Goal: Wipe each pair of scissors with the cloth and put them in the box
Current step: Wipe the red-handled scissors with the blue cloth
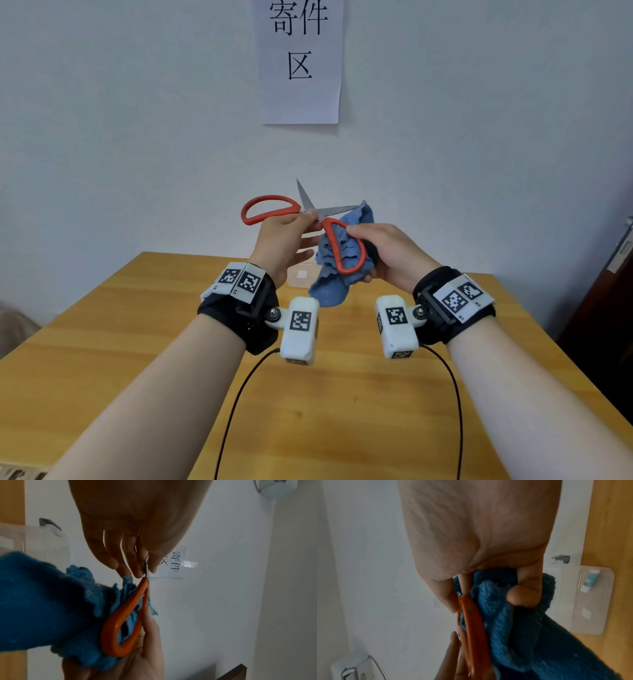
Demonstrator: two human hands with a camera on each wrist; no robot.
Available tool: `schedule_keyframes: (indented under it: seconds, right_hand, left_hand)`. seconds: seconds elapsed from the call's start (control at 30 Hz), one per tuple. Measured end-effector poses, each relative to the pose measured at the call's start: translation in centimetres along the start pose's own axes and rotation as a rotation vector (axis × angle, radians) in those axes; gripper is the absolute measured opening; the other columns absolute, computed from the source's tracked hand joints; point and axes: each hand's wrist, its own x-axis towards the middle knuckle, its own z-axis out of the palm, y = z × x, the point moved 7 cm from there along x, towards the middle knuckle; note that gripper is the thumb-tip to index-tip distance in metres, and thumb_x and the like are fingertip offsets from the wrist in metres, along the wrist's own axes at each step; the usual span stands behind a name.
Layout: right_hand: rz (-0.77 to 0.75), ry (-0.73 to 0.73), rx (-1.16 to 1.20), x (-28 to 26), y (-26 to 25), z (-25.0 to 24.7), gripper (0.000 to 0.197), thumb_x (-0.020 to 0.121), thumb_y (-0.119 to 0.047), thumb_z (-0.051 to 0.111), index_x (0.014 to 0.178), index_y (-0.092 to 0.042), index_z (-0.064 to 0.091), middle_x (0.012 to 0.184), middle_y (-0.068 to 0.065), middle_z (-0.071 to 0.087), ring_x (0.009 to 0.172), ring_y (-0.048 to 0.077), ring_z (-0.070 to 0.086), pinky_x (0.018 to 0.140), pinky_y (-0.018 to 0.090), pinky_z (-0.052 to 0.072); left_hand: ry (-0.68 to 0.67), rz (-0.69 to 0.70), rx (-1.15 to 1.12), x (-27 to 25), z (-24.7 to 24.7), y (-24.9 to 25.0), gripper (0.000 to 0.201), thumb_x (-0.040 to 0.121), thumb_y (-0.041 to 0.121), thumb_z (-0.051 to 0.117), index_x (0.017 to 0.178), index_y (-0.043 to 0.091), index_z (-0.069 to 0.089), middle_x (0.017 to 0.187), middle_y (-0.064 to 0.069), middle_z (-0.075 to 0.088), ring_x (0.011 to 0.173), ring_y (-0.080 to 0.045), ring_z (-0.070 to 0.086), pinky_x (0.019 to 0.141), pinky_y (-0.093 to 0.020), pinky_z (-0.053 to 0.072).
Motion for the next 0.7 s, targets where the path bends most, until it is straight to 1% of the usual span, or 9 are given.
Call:
schedule_keyframes:
  seconds: [0.1, 0.17, 0.27, 0.3, 0.37, 0.43, 0.53, 0.6, 0.7]
  right_hand:
    - [-0.008, -0.022, -0.025, -0.1, 0.1, -0.2, 0.036, 0.099, -0.036, 0.062, 0.105, -0.001, 0.07, 0.076, 0.015, 0.066, 0.053, 0.023, 0.06, 0.047, 0.029, 0.042]
    - [0.007, 0.043, -0.014, 0.0, 0.3, -1.0, 0.039, 0.096, -0.04, 0.064, 0.107, -0.004, 0.073, 0.08, 0.017, 0.068, 0.06, 0.026, 0.06, 0.047, 0.029, 0.043]
    - [0.009, 0.187, 0.069, 0.2, 0.5, -2.7, 0.028, 0.089, -0.024, 0.058, 0.109, -0.013, 0.075, 0.089, 0.014, 0.068, 0.072, 0.029, 0.06, 0.047, 0.03, 0.045]
    - [-0.004, 0.218, 0.076, 0.2, 0.5, -3.2, 0.034, 0.087, -0.016, 0.053, 0.114, -0.017, 0.073, 0.097, 0.013, 0.068, 0.075, 0.03, 0.06, 0.047, 0.03, 0.045]
    - [-0.015, 0.244, 0.045, 0.2, 0.5, -3.8, 0.05, 0.088, -0.001, 0.044, 0.127, -0.024, 0.065, 0.112, 0.014, 0.065, 0.073, 0.032, 0.061, 0.047, 0.032, 0.048]
    - [0.009, 0.232, -0.019, 0.2, 0.9, -3.9, 0.06, 0.092, 0.007, 0.043, 0.139, -0.029, 0.049, 0.121, 0.014, 0.06, 0.066, 0.034, 0.064, 0.05, 0.036, 0.053]
    - [0.091, 0.197, -0.175, 0.4, 1.7, -3.6, 0.072, 0.095, 0.006, 0.05, 0.143, -0.041, 0.024, 0.108, 0.017, 0.06, 0.05, 0.032, 0.063, 0.057, 0.044, 0.06]
    - [0.123, 0.175, -0.263, 0.6, 2.0, -3.2, 0.071, 0.096, -0.001, 0.058, 0.141, -0.039, 0.018, 0.111, 0.016, 0.063, 0.055, 0.034, 0.069, 0.059, 0.044, 0.061]
    - [0.145, 0.161, -0.3, 0.7, 2.1, -2.9, 0.057, 0.094, -0.01, 0.069, 0.133, -0.023, 0.029, 0.114, 0.012, 0.067, 0.078, 0.04, 0.075, 0.062, 0.046, 0.063]
  left_hand:
    - [0.043, 0.017, -0.018, 0.2, -0.4, 0.0, 0.024, 0.102, 0.033, 0.063, 0.105, 0.013, 0.074, 0.092, 0.005, 0.076, 0.078, -0.01, 0.071, 0.069, -0.025, 0.056]
    - [0.065, 0.023, -0.042, 0.4, -0.8, 0.1, 0.023, 0.103, 0.033, 0.061, 0.102, 0.013, 0.073, 0.091, 0.004, 0.076, 0.079, -0.011, 0.072, 0.068, -0.026, 0.057]
    - [0.076, 0.023, -0.09, 0.3, -1.5, 0.3, 0.023, 0.104, 0.032, 0.059, 0.1, 0.013, 0.071, 0.086, 0.003, 0.075, 0.075, -0.012, 0.073, 0.069, -0.028, 0.058]
    - [0.068, 0.021, -0.096, 0.3, -1.6, 0.4, 0.023, 0.105, 0.032, 0.058, 0.1, 0.013, 0.071, 0.085, 0.003, 0.074, 0.074, -0.012, 0.072, 0.069, -0.029, 0.057]
    - [0.028, 0.013, -0.092, 0.1, -1.5, 0.5, 0.023, 0.105, 0.031, 0.057, 0.1, 0.014, 0.071, 0.088, 0.001, 0.074, 0.078, -0.015, 0.072, 0.072, -0.031, 0.058]
    - [-0.036, 0.001, -0.076, -0.2, -1.0, 0.5, 0.022, 0.105, 0.031, 0.058, 0.101, 0.014, 0.072, 0.093, -0.001, 0.075, 0.086, -0.018, 0.072, 0.081, -0.036, 0.059]
    - [-0.149, -0.036, -0.058, -0.7, 0.1, 0.3, 0.02, 0.104, 0.029, 0.059, 0.102, 0.014, 0.073, 0.098, -0.002, 0.076, 0.09, -0.021, 0.072, 0.086, -0.038, 0.058]
    - [-0.212, -0.068, -0.061, -1.1, 0.9, 0.1, 0.02, 0.104, 0.029, 0.06, 0.101, 0.013, 0.072, 0.102, -0.007, 0.077, 0.091, -0.022, 0.072, 0.08, -0.035, 0.059]
    - [-0.27, -0.103, -0.076, -1.3, 1.5, -0.1, 0.029, 0.104, 0.03, 0.06, 0.116, 0.006, 0.071, 0.12, -0.014, 0.075, 0.1, -0.023, 0.075, 0.084, -0.037, 0.059]
